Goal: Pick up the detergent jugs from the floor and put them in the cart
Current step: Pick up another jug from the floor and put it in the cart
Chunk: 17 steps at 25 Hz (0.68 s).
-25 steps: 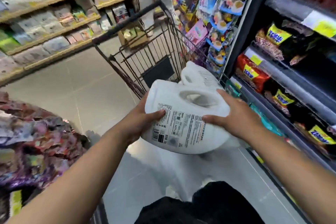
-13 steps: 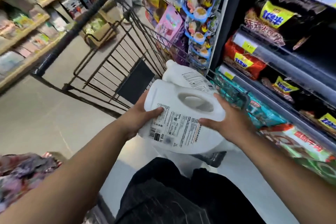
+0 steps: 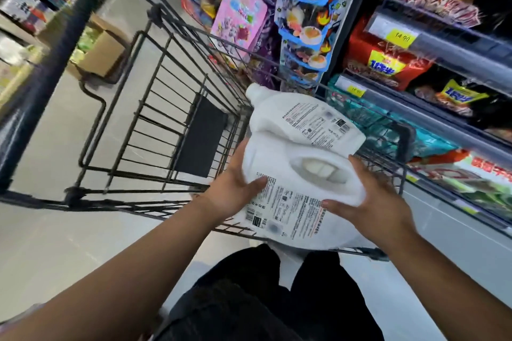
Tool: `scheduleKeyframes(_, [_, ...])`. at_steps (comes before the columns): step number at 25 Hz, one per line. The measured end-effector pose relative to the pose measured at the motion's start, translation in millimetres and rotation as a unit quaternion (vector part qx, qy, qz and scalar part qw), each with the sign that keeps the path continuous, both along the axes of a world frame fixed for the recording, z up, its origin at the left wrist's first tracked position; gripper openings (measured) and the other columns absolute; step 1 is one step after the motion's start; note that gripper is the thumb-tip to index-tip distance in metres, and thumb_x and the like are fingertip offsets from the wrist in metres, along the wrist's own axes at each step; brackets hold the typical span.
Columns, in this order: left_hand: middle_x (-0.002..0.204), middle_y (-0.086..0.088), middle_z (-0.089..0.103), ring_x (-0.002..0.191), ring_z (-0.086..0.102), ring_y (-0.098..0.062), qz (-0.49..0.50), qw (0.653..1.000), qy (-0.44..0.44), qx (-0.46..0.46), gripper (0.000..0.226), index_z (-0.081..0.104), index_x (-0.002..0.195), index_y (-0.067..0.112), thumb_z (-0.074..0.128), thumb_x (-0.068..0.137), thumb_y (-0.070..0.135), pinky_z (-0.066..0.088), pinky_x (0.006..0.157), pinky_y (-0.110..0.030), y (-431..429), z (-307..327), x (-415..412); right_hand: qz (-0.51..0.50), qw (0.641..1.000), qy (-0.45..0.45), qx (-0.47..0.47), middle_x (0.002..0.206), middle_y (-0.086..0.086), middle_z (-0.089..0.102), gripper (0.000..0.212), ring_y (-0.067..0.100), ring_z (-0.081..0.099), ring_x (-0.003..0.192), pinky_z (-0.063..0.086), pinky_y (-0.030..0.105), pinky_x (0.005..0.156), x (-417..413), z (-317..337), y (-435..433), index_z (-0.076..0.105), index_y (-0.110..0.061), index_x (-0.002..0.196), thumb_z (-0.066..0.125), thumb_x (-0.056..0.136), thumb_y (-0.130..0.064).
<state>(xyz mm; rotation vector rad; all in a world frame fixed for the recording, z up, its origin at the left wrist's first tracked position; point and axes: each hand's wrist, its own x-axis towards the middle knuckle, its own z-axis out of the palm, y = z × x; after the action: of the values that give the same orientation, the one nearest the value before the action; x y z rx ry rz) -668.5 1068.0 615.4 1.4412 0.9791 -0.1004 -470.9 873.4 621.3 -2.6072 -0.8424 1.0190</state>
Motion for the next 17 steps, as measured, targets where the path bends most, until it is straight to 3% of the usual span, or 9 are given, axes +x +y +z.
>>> scheduleKeyframes(3, [0.139,0.006,0.051,0.128,0.052,-0.015,-0.004,1.0,-0.019,0.007,0.089,0.02,0.145,0.051,0.077,0.079,0.035,0.047,0.105,-0.043,4,-13,-9,-0.003,0.999,-0.034,0.002,0.138,0.005,0.044,0.114,0.026,0.05,0.124,0.044,0.036,0.09,-13,-7,2,0.018,-0.05,0.147,0.055,0.047,-0.087])
scheduleKeyframes(7, [0.126,0.013,0.05,0.111,0.051,0.008,0.015,0.999,-0.036,0.03,0.095,0.027,0.144,0.034,0.086,0.072,0.013,0.05,0.088,-0.011,-2,-20,0,-0.009,0.997,-0.079,0.012,0.142,0.006,0.04,0.113,0.029,0.047,0.127,0.047,0.041,0.093,-25,-16,-11,0.017,-0.049,0.148,0.066,0.051,-0.081])
scheduleKeyframes(8, [0.124,0.019,0.048,0.111,0.049,0.01,0.012,0.999,-0.027,0.045,0.098,0.027,0.142,0.037,0.088,0.07,0.013,0.05,0.089,-0.013,-1,-22,1,-0.016,0.997,-0.078,0.017,0.143,0.006,0.04,0.113,0.029,0.046,0.128,0.048,0.041,0.093,-27,-18,-14,0.017,-0.049,0.148,0.067,0.051,-0.081])
scheduleKeyframes(11, [0.129,0.03,0.042,0.121,0.049,-0.004,-0.011,0.997,-0.02,0.073,0.112,0.022,0.143,0.047,0.092,0.06,0.02,0.048,0.104,-0.039,-4,-28,-1,-0.026,0.992,-0.109,0.062,0.139,0.009,0.044,0.116,0.032,0.048,0.126,0.049,0.044,0.093,-32,-29,-22,0.019,-0.048,0.146,0.061,0.044,-0.087])
scheduleKeyframes(15, [0.128,0.026,0.046,0.116,0.05,-0.004,-0.039,0.991,0.019,0.128,0.122,0.018,0.144,0.053,0.094,0.057,0.013,0.049,0.098,-0.025,-16,-33,-4,-0.008,0.992,-0.107,0.062,0.136,0.012,0.047,0.121,0.038,0.049,0.122,0.048,0.048,0.096,-44,-56,-33,0.026,-0.038,0.148,0.076,0.044,-0.075])
scheduleKeyframes(17, [0.129,0.018,0.051,0.112,0.057,-0.008,-0.03,0.991,0.023,0.125,0.117,0.022,0.142,0.056,0.093,0.059,0.015,0.052,0.097,-0.031,-21,-39,-6,-0.004,0.991,-0.11,0.079,0.131,0.013,0.052,0.113,0.04,0.052,0.118,0.047,0.047,0.095,-47,-71,-36,0.034,-0.028,0.148,0.084,0.052,-0.062])
